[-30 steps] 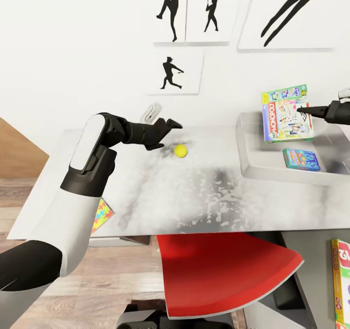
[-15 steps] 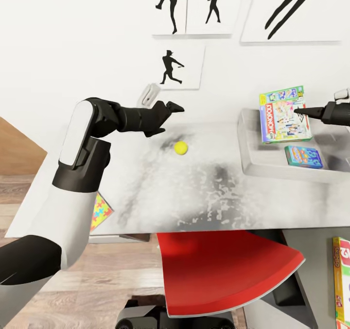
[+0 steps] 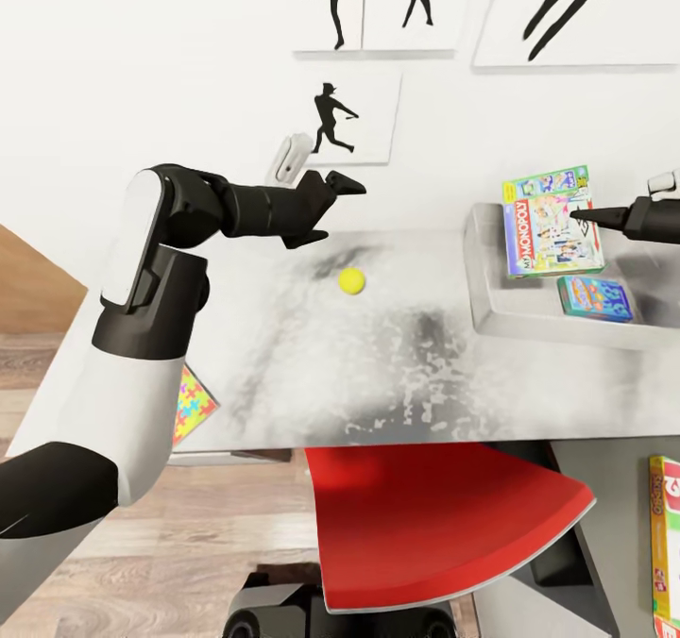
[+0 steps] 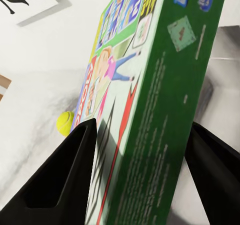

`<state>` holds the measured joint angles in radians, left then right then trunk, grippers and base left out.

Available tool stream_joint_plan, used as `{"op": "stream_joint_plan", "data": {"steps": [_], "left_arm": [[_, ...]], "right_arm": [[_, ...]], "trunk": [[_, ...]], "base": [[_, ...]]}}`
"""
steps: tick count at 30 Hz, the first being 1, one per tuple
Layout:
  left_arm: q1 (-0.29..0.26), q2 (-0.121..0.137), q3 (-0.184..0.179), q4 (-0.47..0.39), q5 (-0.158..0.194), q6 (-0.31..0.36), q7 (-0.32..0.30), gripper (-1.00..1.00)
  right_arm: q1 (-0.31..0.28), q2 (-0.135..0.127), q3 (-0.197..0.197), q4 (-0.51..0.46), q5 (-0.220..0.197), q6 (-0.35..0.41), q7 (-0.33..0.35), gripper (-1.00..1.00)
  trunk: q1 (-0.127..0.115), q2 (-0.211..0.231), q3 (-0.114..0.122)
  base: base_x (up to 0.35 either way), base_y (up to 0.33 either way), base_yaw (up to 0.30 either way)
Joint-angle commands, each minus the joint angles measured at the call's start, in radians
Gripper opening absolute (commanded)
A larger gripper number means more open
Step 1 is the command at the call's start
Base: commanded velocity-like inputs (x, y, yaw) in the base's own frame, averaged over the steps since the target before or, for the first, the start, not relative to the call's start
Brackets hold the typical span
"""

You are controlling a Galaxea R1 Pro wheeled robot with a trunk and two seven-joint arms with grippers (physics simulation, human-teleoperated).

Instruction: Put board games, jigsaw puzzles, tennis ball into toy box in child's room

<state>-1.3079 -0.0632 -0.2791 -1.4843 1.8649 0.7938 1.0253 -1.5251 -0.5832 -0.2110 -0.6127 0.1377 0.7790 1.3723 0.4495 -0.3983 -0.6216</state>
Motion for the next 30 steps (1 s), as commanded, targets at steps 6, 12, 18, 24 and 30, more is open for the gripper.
{"op": "stream_joint_plan", "data": {"steps": [6, 12, 18, 24, 30], "left_arm": [[-0.006, 0.0, 0.003, -0.002, 0.034, -0.001, 0.037, 1.0], [-0.007, 0.0, 0.004, -0.003, 0.042, -0.005, 0.046, 1.0], [-0.006, 0.0, 0.004, -0.004, 0.044, -0.006, 0.048, 1.0], [-0.005, 0.001, 0.004, -0.004, 0.044, -0.007, 0.05, 1.0], [-0.003, 0.0, 0.004, -0.004, 0.044, -0.007, 0.051, 1.0]], "right_arm": [[0.001, 0.0, -0.004, -0.006, 0.01, 0.008, 0.012, -1.0], [0.006, 0.001, -0.004, -0.007, 0.009, 0.008, 0.014, -1.0], [0.007, 0.001, -0.002, -0.007, 0.009, 0.008, 0.014, -1.0], [0.006, 0.002, 0.0, -0.006, 0.01, 0.008, 0.014, -1.0], [0.004, 0.002, 0.0, -0.002, 0.011, 0.008, 0.014, -1.0]], "trunk": [[0.0, -0.002, -0.006], [0.0, -0.002, -0.008], [0.0, -0.002, -0.011], [0.0, -0.002, -0.018], [0.0, -0.002, -0.027]], "base": [[0.0, 0.0, 0.0], [0.0, 0.0, 0.0], [0.0, 0.0, -0.007], [0.0, 0.0, -0.042], [0.0, 0.0, -0.059]]}}
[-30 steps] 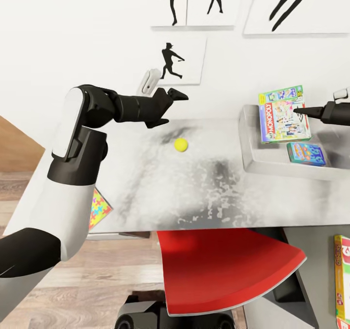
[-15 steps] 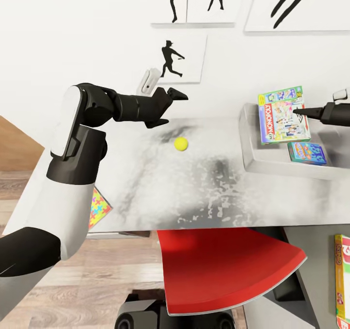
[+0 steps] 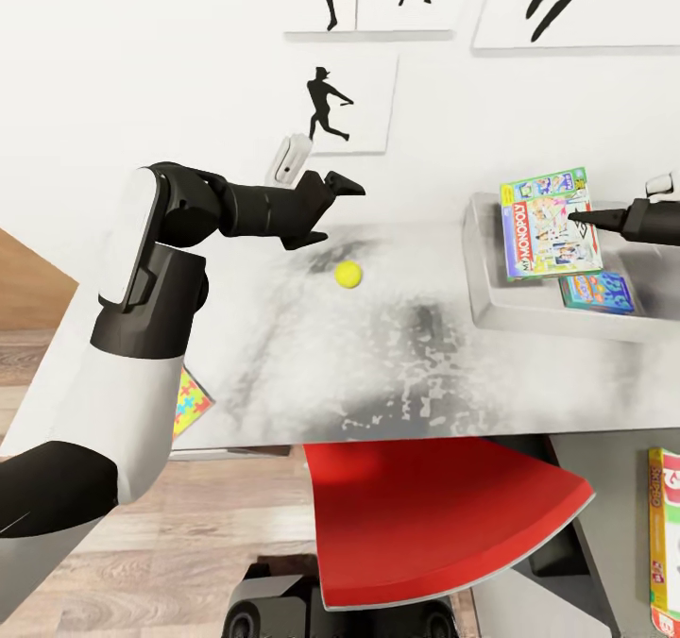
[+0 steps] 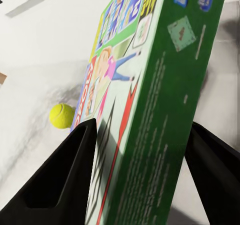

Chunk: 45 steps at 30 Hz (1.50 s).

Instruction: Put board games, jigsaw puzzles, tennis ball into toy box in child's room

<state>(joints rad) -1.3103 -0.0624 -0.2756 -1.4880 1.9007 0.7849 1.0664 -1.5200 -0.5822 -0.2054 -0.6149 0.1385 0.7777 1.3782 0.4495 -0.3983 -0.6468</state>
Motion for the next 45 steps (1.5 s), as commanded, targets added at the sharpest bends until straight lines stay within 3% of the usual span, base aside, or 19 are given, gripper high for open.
{"op": "stream_joint_plan", "data": {"steps": [1, 35, 45], "left_arm": [[-0.001, 0.0, 0.001, -0.001, 0.008, 0.002, 0.01, 1.0], [0.0, 0.001, 0.0, -0.001, 0.009, 0.0, 0.01, 1.0], [0.0, 0.001, 0.0, -0.001, 0.009, 0.001, 0.01, 1.0]], "right_arm": [[-0.002, 0.001, -0.005, 0.001, 0.01, 0.01, 0.009, -1.0], [-0.005, 0.001, 0.014, 0.001, 0.009, 0.009, 0.008, -1.0], [-0.008, 0.016, 0.015, -0.006, 0.008, 0.009, 0.009, -1.0]], "trunk": [[0.0, -0.002, -0.003], [0.0, -0.002, -0.055], [0.0, -0.002, -0.059]], "base": [[0.0, 0.0, -0.063], [0.0, 0.0, -0.064], [0.0, 0.0, -0.014]]}}
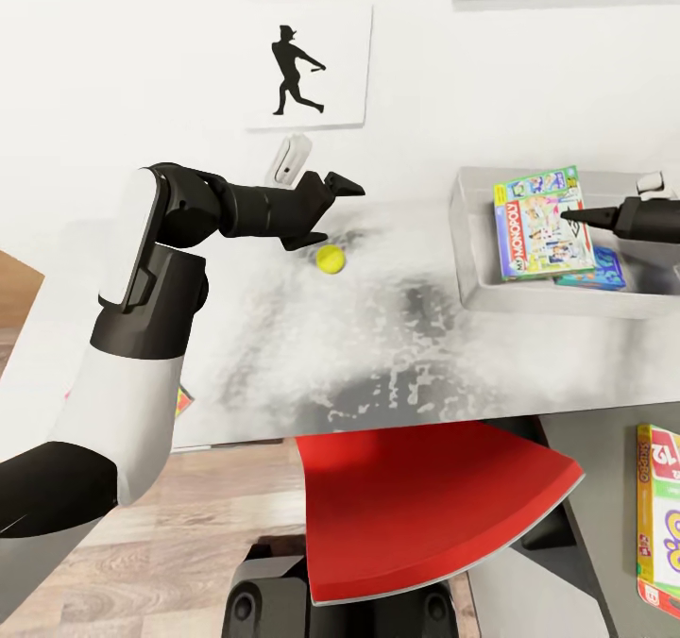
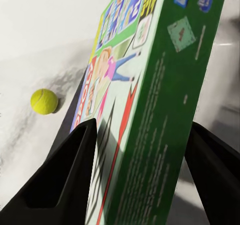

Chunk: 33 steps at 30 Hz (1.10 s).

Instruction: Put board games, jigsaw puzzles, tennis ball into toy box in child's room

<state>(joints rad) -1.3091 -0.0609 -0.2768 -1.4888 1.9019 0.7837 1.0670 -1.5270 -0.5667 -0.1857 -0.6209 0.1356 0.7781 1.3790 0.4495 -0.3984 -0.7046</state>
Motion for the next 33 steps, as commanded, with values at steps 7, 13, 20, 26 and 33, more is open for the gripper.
{"op": "stream_joint_plan", "data": {"steps": [7, 13, 20, 26, 33], "left_arm": [[-0.001, 0.0, 0.001, 0.001, 0.008, 0.002, 0.01, 1.0], [-0.001, 0.0, 0.001, 0.001, 0.008, 0.002, 0.01, 1.0], [-0.002, 0.0, 0.001, 0.0, 0.008, 0.002, 0.01, 1.0], [-0.003, 0.0, 0.001, 0.0, 0.008, 0.002, 0.01, 1.0], [-0.003, 0.0, 0.001, -0.001, 0.008, 0.003, 0.011, 1.0]], "right_arm": [[-0.016, 0.015, -0.005, -0.015, 0.01, 0.01, 0.008, -1.0], [-0.022, 0.019, -0.005, -0.022, 0.01, 0.01, 0.008, -1.0], [-0.024, 0.021, -0.006, -0.025, 0.01, 0.01, 0.008, -1.0], [-0.024, 0.021, -0.006, -0.025, 0.01, 0.01, 0.008, -1.0], [-0.021, 0.02, -0.006, -0.026, 0.01, 0.009, 0.008, -1.0]], "trunk": [[0.001, -0.002, -0.002], [0.001, -0.002, -0.002], [0.001, -0.002, -0.002], [0.001, -0.002, -0.002], [0.001, -0.002, -0.002]], "base": [[0.0, 0.0, -0.003], [0.0, 0.0, 0.002], [0.0, 0.0, 0.048], [0.0, 0.0, 0.013], [0.0, 0.0, 0.005]]}}
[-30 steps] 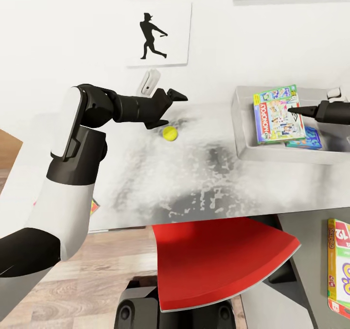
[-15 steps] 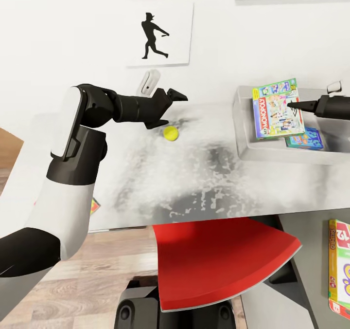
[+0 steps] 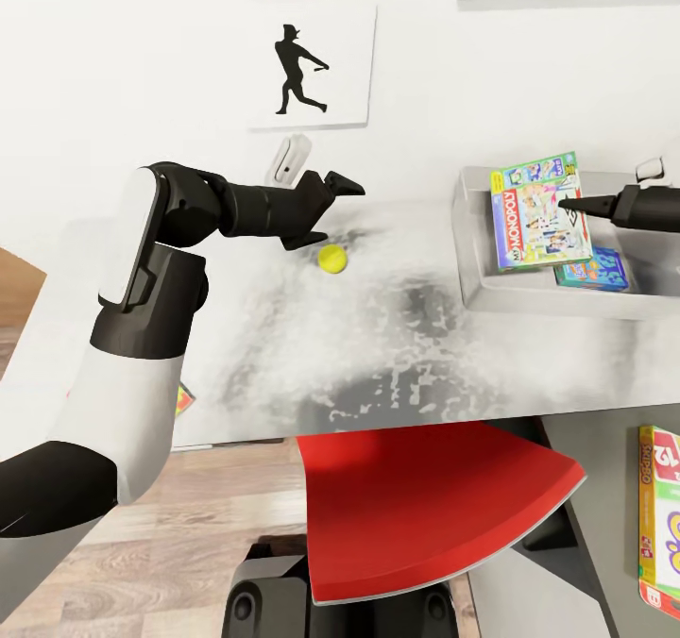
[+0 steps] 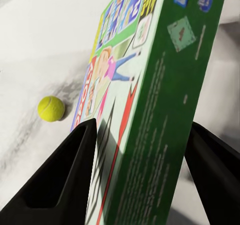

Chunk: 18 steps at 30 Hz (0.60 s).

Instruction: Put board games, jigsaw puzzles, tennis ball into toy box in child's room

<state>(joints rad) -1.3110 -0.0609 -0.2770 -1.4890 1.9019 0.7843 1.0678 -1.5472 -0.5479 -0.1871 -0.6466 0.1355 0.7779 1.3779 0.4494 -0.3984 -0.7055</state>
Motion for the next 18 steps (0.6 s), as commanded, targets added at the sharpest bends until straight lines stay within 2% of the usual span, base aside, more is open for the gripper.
{"op": "stream_joint_plan", "data": {"steps": [1, 18], "left_arm": [[-0.001, 0.0, 0.001, 0.0, 0.008, 0.002, 0.01, 1.0], [-0.002, 0.0, 0.001, 0.0, 0.008, 0.003, 0.011, 1.0]], "right_arm": [[0.0, 0.001, -0.005, -0.001, 0.01, 0.009, 0.009, -1.0], [0.0, 0.003, -0.005, -0.002, 0.009, 0.008, 0.01, -1.0]], "trunk": [[0.001, -0.002, -0.001], [0.001, -0.002, -0.005]], "base": [[0.0, 0.0, 0.002], [0.0, 0.0, 0.0]]}}
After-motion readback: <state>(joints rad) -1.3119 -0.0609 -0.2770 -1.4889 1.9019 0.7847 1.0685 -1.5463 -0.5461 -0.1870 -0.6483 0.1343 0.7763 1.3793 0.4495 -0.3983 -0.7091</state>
